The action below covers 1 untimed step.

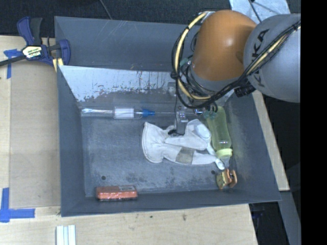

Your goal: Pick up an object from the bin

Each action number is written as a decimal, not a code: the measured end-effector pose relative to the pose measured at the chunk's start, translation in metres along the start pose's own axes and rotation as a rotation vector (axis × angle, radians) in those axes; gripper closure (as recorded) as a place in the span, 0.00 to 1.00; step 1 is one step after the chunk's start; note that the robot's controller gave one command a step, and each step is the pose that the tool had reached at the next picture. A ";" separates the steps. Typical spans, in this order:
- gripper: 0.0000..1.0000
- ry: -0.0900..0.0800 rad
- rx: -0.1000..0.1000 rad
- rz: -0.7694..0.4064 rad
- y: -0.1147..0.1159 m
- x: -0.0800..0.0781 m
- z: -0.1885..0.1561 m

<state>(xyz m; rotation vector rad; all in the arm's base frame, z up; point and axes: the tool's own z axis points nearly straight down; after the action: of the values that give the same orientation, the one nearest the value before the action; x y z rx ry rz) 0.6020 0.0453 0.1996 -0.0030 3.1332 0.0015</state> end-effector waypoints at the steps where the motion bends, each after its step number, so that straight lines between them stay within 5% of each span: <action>1: 0.00 0.013 0.004 -0.022 0.010 0.015 0.034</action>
Offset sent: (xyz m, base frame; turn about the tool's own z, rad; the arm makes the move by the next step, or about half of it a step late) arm 0.0206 -0.0335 -0.0790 0.0170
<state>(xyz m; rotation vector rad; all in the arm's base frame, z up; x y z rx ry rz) 0.5869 0.0553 0.1659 -0.0369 3.1460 -0.0050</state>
